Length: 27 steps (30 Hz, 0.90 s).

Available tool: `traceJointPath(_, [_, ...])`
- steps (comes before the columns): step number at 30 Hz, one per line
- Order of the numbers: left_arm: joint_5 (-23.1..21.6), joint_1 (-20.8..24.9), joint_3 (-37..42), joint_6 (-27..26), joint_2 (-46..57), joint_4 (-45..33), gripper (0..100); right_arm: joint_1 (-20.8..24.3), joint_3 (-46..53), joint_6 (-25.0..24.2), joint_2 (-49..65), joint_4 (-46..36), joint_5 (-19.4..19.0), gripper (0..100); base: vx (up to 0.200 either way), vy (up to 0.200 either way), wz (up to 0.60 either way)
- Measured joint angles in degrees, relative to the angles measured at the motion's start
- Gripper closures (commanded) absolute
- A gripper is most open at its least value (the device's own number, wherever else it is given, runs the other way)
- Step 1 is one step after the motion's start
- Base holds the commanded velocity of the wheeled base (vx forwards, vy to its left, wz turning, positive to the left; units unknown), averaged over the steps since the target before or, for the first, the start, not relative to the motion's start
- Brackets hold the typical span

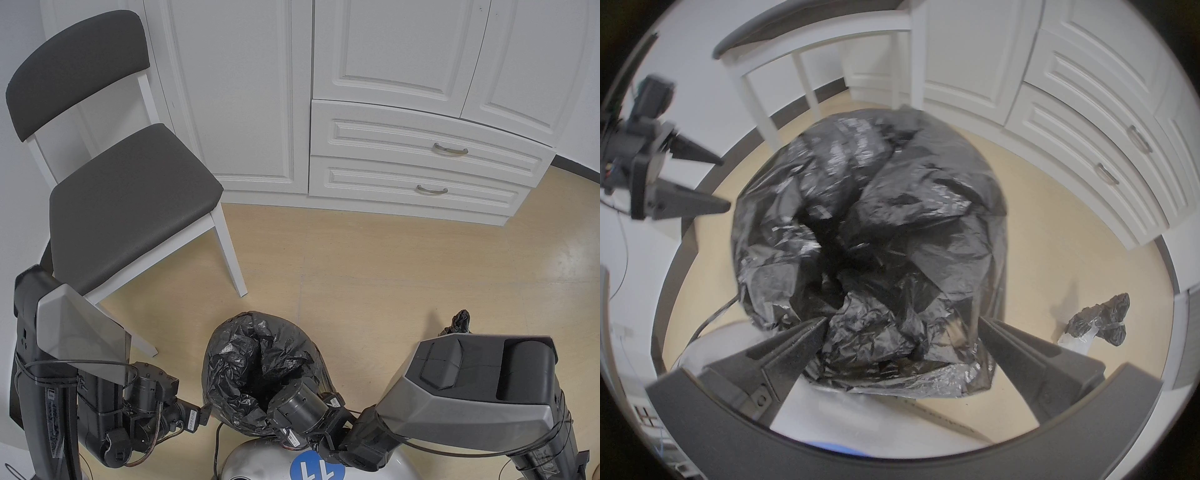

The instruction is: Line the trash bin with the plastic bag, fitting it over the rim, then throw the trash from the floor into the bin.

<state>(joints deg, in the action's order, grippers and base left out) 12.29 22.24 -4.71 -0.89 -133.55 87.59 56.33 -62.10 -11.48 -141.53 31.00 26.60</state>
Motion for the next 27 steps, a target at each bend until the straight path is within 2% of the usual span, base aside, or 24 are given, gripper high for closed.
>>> traceJointPath(10, [-0.11, 2.46, -1.35, 0.91, 0.15, -0.02, 0, 2.93, 1.51, 0.79, 0.93, -0.24, -1.94, 0, 0.000, 0.000, 0.00])
traceJointPath(18, [-0.06, 4.66, -7.14, 1.27, -0.66, -0.13, 0, 4.14, -2.32, -0.06, -0.01, 0.11, -2.05, 0, 0.000, 0.000, 0.00])
traceJointPath(27, [-0.02, 3.91, -11.56, 1.11, -4.13, -0.77, 0, 7.73, -7.58, -1.84, -2.13, -0.22, -2.05, 0, 0.000, 0.000, 0.00])
